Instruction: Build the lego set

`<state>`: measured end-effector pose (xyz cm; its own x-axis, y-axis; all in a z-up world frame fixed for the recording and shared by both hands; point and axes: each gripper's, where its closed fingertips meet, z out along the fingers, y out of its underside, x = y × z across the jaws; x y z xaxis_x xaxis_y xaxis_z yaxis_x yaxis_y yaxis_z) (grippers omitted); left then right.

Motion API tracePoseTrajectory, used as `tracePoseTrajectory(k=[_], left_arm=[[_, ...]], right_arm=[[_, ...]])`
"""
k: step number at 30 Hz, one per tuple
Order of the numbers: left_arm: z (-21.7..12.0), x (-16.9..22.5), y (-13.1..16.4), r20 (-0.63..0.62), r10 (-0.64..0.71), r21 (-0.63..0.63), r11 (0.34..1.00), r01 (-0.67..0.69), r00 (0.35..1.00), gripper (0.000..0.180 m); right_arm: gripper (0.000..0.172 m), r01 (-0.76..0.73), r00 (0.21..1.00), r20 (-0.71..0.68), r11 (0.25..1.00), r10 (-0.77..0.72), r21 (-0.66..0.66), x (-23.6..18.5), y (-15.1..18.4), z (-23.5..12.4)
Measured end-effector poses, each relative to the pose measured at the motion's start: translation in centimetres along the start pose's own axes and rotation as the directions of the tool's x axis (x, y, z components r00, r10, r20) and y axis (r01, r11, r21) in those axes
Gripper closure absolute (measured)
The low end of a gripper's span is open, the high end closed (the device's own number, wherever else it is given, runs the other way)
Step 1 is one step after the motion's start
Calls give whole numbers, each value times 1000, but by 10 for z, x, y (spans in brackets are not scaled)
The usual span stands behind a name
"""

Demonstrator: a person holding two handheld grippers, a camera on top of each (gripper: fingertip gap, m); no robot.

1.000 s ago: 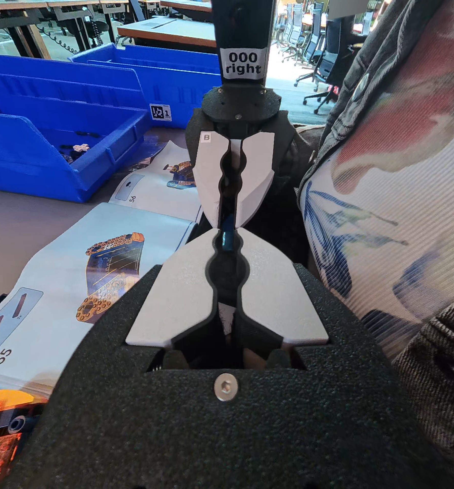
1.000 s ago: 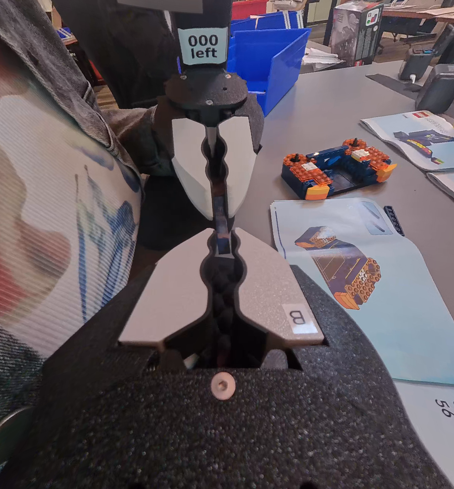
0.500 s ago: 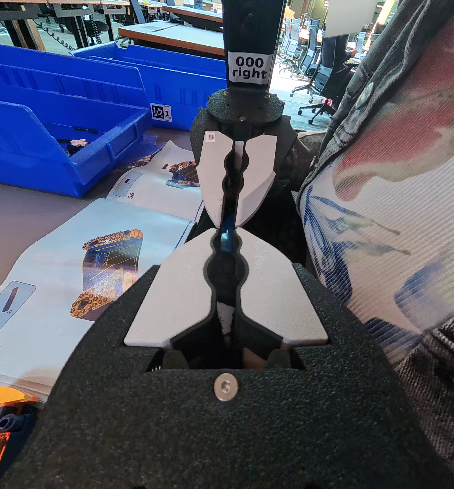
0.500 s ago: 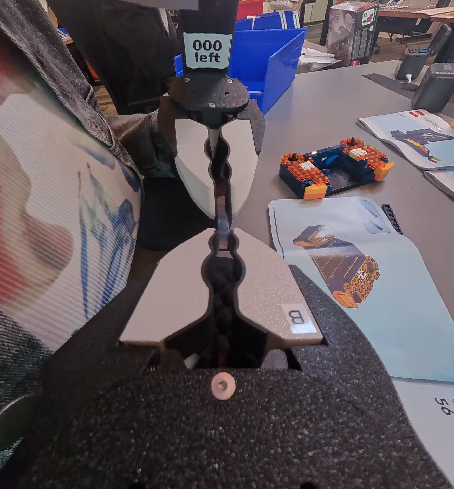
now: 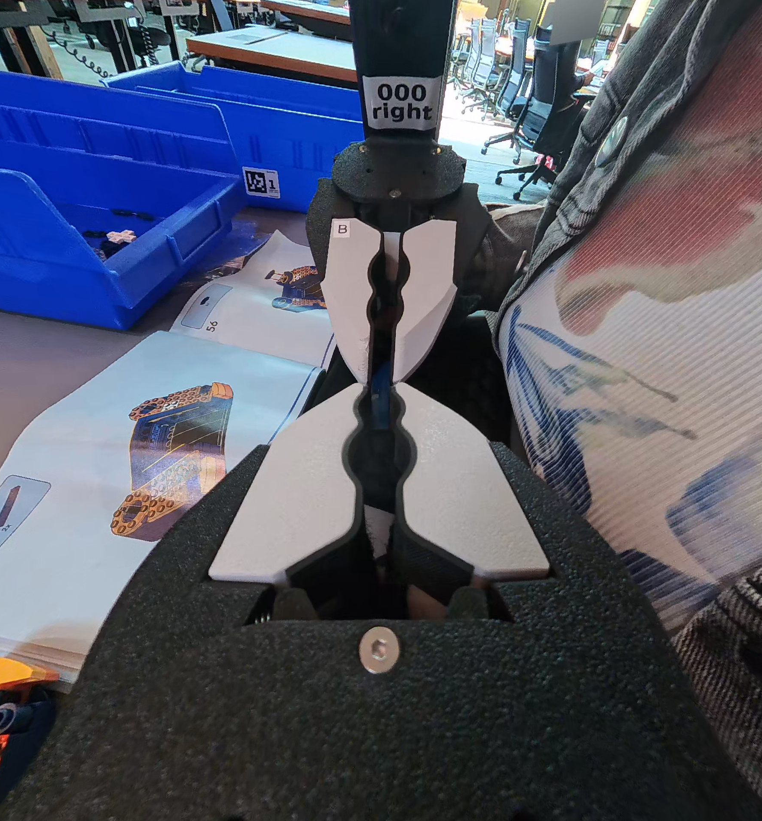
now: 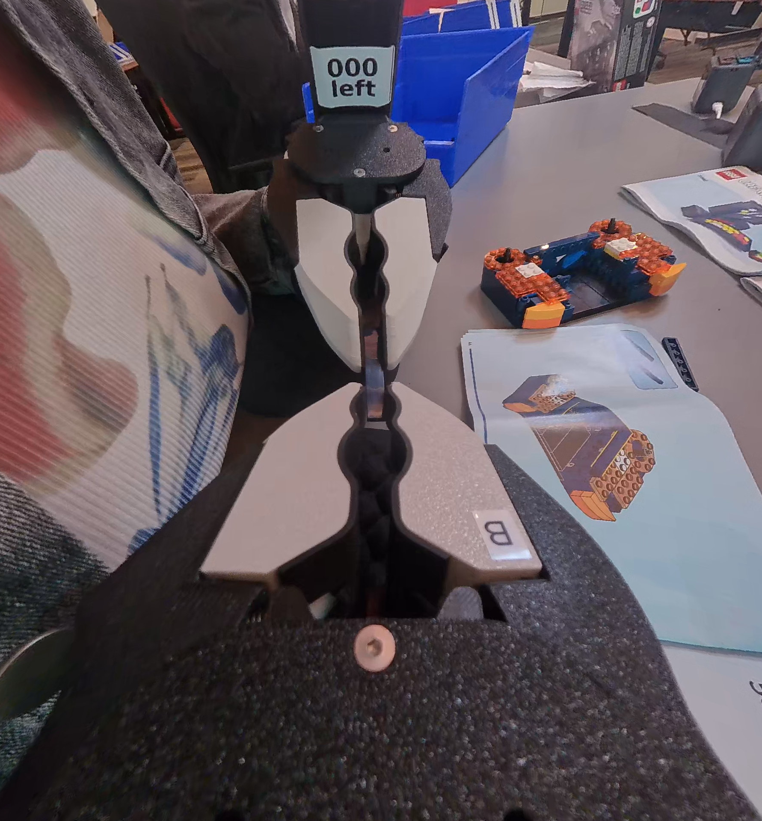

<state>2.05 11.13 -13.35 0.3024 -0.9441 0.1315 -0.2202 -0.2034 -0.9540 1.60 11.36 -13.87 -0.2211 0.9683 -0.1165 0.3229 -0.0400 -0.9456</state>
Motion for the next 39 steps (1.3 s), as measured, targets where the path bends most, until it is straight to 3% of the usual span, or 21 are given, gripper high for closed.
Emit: tracePoseTrajectory(k=[14, 27, 39], left_arm=[[-2, -1, -2, -18, -27, 19, 999, 27, 999, 173], [0, -5, 1, -43, -106, -11, 994, 105, 993, 177], [3, -11, 5, -5, -135, -38, 990, 135, 991, 178]], right_arm=[[164, 4, 1000, -2, 1000, -4, 4, 0, -3, 0], [164, 39, 992, -121, 999, -44, -37, 10, 3, 3], [164, 17, 994, -105, 1000, -19, -18, 11, 4, 3]])
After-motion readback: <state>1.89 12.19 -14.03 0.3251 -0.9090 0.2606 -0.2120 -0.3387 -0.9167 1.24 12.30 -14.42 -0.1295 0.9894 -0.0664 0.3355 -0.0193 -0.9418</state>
